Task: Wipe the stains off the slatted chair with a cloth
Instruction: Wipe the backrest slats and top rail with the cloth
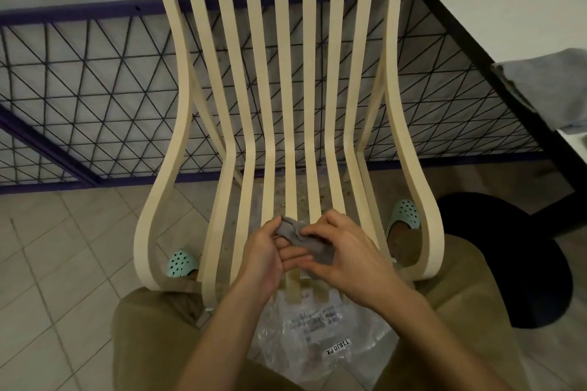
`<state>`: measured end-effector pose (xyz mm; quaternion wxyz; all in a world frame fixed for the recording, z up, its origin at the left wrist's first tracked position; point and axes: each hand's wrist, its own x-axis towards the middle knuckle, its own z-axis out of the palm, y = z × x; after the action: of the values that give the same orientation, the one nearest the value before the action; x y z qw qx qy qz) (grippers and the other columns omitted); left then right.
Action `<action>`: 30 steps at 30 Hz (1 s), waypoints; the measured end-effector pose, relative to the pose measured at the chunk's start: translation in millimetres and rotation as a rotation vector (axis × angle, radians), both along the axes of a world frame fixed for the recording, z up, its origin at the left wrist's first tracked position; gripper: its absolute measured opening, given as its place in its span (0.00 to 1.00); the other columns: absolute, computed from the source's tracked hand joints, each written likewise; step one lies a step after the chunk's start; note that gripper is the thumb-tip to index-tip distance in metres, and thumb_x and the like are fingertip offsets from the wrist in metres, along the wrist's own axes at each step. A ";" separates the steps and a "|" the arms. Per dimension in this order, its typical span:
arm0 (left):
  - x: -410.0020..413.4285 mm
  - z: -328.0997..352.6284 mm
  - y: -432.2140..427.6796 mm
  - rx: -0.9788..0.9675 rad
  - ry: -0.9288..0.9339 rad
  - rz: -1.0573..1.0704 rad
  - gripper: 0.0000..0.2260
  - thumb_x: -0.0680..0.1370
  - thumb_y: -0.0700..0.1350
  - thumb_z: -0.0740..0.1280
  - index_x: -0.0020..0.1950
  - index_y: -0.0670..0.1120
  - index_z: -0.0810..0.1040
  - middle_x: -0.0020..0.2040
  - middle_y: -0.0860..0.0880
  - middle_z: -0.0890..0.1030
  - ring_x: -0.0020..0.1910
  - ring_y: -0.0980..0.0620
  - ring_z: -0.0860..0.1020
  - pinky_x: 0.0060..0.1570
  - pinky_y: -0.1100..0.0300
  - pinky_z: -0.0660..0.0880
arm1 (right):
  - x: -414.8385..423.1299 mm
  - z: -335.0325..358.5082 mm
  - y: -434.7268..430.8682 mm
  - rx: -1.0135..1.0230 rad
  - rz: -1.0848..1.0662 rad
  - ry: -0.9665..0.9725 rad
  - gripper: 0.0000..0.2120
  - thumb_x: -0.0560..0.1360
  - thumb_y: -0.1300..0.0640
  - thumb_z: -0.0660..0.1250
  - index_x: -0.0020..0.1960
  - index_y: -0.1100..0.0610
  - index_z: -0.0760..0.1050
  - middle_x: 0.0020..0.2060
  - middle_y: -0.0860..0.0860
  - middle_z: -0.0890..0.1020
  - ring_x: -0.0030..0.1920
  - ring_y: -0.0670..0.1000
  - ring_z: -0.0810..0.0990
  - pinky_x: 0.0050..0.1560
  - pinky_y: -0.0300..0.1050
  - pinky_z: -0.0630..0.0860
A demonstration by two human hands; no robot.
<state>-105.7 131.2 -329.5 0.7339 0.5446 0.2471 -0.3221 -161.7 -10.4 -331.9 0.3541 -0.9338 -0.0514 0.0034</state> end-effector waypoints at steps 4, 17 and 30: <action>1.8 0.0 -0.9 -0.040 0.035 0.026 0.15 0.83 0.48 0.57 0.53 0.38 0.77 0.40 0.37 0.84 0.33 0.44 0.84 0.29 0.56 0.81 | -0.6 -3.8 0.5 0.058 -0.027 -0.107 0.15 0.72 0.55 0.74 0.58 0.55 0.81 0.46 0.47 0.76 0.47 0.43 0.76 0.50 0.40 0.76; 20.3 -10.8 14.8 0.521 -0.353 -0.224 0.07 0.79 0.43 0.63 0.47 0.43 0.80 0.37 0.45 0.84 0.31 0.50 0.81 0.31 0.59 0.75 | 5.0 11.2 -10.4 0.308 -0.205 -0.098 0.06 0.71 0.63 0.75 0.46 0.54 0.86 0.39 0.45 0.83 0.42 0.42 0.80 0.43 0.34 0.77; 61.2 31.8 34.5 0.724 -0.857 -0.634 0.15 0.76 0.37 0.65 0.48 0.56 0.84 0.52 0.60 0.79 0.45 0.59 0.77 0.44 0.61 0.76 | 13.2 28.0 -39.6 0.535 -0.299 0.089 0.08 0.69 0.66 0.75 0.46 0.56 0.84 0.38 0.54 0.83 0.40 0.48 0.80 0.45 0.41 0.81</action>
<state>-44.5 165.7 -297.7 0.4064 0.8847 -0.1478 -0.1738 -148.5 -50.1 -303.9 0.5858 -0.8036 0.1029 -0.0212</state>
